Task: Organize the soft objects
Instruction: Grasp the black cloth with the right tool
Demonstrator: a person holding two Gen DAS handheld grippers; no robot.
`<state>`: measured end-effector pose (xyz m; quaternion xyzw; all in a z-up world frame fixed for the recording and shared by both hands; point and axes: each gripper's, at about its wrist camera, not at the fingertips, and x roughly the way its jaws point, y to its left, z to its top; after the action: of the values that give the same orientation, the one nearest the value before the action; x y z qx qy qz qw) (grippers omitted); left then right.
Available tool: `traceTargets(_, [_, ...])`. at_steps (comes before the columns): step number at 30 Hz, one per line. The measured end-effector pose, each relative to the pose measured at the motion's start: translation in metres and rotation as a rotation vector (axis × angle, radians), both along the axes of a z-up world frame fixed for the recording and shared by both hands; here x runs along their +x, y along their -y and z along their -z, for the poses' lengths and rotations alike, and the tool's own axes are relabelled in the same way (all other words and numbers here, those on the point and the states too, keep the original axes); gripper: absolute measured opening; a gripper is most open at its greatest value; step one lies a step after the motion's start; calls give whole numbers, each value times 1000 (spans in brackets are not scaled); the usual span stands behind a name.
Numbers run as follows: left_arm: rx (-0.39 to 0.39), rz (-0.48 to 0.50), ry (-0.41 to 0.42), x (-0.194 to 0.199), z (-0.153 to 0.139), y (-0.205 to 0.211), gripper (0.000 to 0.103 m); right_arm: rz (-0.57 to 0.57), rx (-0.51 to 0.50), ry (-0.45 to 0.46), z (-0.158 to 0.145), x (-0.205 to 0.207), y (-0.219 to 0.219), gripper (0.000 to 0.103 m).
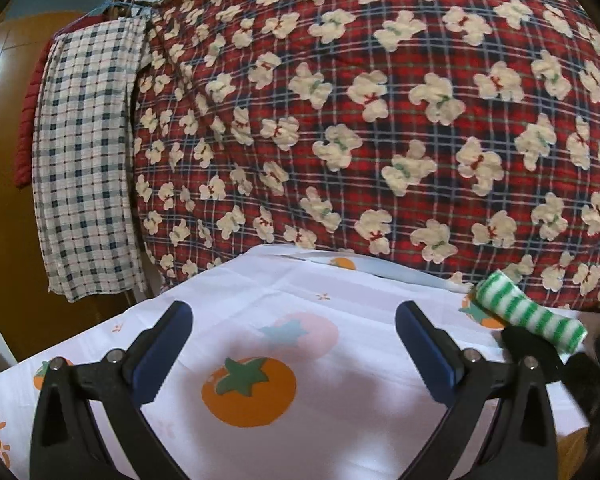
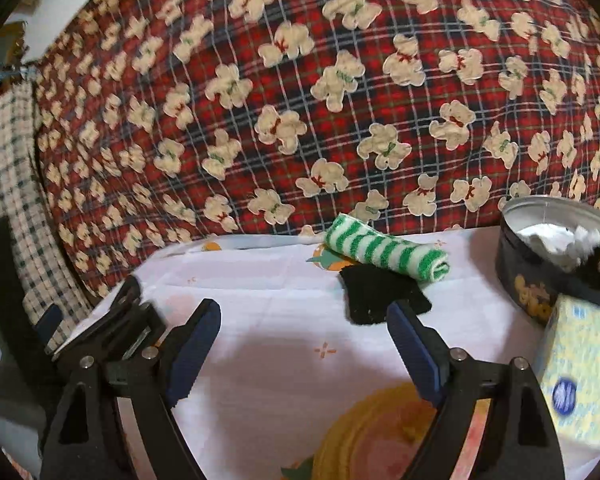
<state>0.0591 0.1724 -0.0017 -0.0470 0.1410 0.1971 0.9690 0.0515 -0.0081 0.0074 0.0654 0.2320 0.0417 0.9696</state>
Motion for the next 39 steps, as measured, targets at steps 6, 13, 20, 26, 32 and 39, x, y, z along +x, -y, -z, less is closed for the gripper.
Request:
traceTargets(6, [38, 20, -1, 3, -1, 4, 103, -1, -14, -336, 0, 82, 19, 87])
traceTargets(13, [21, 2, -33, 6, 0, -3, 103, 51, -17, -629, 31, 151, 40, 87])
traceTargets(20, [-24, 0, -45, 7, 3, -12, 103, 55, -113, -754, 59, 179, 20, 87])
traceTargets(26, [-26, 3, -45, 6, 4, -13, 103, 75, -185, -752, 55, 179, 18, 38])
traceTargets(32, [-41, 2, -37, 6, 4, -14, 103, -9, 120, -762, 45, 170, 60, 14])
traceTargets(39, [-41, 6, -35, 6, 3, -15, 103, -269, 607, -719, 47, 128, 61, 13])
